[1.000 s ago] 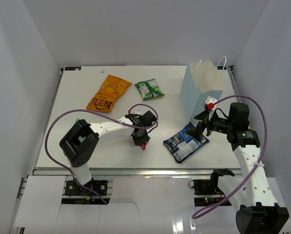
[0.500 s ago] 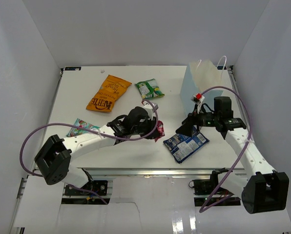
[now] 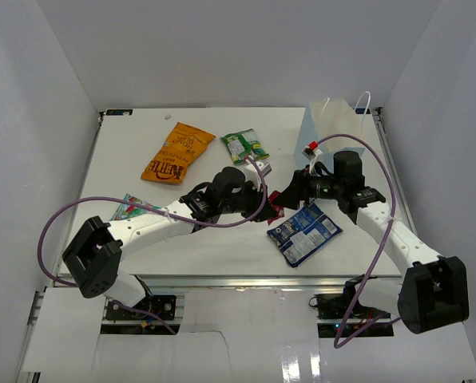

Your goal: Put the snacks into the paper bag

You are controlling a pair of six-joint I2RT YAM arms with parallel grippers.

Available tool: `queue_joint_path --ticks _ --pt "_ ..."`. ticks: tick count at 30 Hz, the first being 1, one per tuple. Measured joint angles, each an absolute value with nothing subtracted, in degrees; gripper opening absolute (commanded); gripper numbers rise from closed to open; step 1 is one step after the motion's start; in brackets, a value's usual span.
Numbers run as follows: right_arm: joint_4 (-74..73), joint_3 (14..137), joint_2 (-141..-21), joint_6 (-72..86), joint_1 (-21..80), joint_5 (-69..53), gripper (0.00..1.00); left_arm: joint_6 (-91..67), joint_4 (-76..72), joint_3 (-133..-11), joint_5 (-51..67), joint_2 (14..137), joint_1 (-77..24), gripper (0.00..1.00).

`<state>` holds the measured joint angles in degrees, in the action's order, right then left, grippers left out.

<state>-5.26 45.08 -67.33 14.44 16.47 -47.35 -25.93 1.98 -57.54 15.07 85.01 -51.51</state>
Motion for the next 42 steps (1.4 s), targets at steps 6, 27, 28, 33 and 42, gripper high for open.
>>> queue_joint_path --ticks 6,27,28,33,42 --pt "-2.7 45.1 -69.3 16.3 16.8 -47.4 0.52 -25.9 1.1 -57.6 16.4 85.1 -51.5 0.23" --pt "-11.4 50.3 -57.7 0.1 15.7 -47.4 0.08 -23.3 2.3 -52.7 20.6 70.2 -51.5 0.86" --pt "-12.5 52.0 -56.8 -1.0 15.4 -47.0 0.08 -22.9 3.3 -52.5 20.3 68.2 -51.5 0.87" --pt "-15.6 64.6 -54.3 -5.3 13.3 -41.1 0.08 -21.8 9.4 -52.5 13.7 60.5 -51.5 0.90" --pt "-14.8 81.6 -59.4 -6.1 5.4 -21.1 0.08 -23.2 18.2 -45.9 2.2 52.7 -51.5 0.98"
